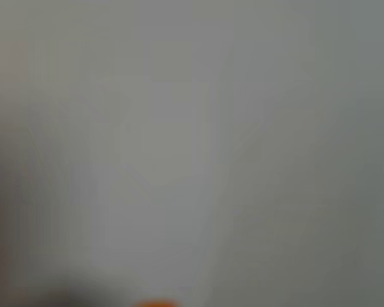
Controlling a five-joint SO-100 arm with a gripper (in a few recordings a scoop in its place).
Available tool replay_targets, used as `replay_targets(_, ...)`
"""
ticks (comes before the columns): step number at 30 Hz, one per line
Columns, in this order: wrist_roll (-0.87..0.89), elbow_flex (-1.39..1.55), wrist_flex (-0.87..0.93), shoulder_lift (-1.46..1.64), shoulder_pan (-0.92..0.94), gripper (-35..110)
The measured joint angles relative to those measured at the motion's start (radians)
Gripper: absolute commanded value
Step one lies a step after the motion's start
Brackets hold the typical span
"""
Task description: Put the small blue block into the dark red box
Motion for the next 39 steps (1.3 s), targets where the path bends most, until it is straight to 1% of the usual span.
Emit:
replay_targets(5,0.000,0.000,0.000,0.000,0.032,0)
replay_targets(17,0.009,0.000,0.000,0.000,0.032,0)
replay_targets(19,0.057,0.000,0.000,0.000,0.029,1)
replay_targets(22,0.167,-0.002,-0.025,0.000,0.025,6)
replay_targets(25,0.322,-0.011,-0.091,-0.040,0.005,10)
replay_targets(28,0.495,-0.044,-0.201,-0.178,0.020,15)
replay_targets(31,0.652,-0.117,-0.290,-0.388,0.060,15)
replay_targets(35,0.761,-0.322,-0.354,-0.749,0.080,17)
replay_targets(39,0.824,-0.617,-0.336,-1.134,0.086,18)
